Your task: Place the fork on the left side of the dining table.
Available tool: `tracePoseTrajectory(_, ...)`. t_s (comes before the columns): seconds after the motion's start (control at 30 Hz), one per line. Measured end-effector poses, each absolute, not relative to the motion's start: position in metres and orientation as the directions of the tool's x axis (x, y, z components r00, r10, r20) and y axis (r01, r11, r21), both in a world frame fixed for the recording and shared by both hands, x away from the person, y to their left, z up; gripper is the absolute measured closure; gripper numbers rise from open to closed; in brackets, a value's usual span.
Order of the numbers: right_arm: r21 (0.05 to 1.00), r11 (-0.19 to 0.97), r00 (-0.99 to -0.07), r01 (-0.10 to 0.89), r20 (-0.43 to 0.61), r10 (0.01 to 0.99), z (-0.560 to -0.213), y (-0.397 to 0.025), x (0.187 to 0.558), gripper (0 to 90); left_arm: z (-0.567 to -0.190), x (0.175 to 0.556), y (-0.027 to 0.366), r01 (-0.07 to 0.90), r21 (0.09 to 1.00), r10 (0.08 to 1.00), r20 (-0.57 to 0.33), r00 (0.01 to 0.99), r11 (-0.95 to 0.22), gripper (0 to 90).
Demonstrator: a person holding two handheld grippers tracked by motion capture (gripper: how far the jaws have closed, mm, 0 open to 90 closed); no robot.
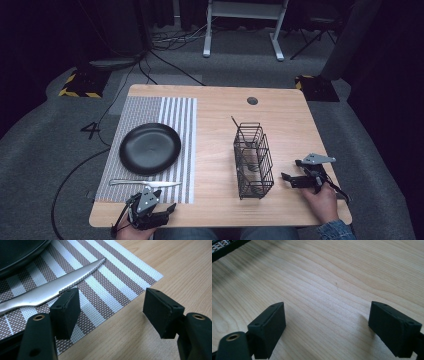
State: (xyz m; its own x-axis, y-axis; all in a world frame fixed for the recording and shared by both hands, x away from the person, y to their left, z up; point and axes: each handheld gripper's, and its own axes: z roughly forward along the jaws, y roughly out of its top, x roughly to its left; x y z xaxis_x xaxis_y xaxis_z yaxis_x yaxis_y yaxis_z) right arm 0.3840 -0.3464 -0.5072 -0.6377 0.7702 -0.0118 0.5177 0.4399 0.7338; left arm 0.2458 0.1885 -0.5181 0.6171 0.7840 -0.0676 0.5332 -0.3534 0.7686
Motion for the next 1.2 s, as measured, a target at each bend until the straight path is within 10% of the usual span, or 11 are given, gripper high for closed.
tracePoseTrajectory(1.2,0.735,0.439,-0.638,0.517,-0.012,0.77,-0.507,-0.347,0.384,14.5,-0.452,0.265,0.184,0.536,0.833,0.804,-0.225,0.551,-0.134,42.8)
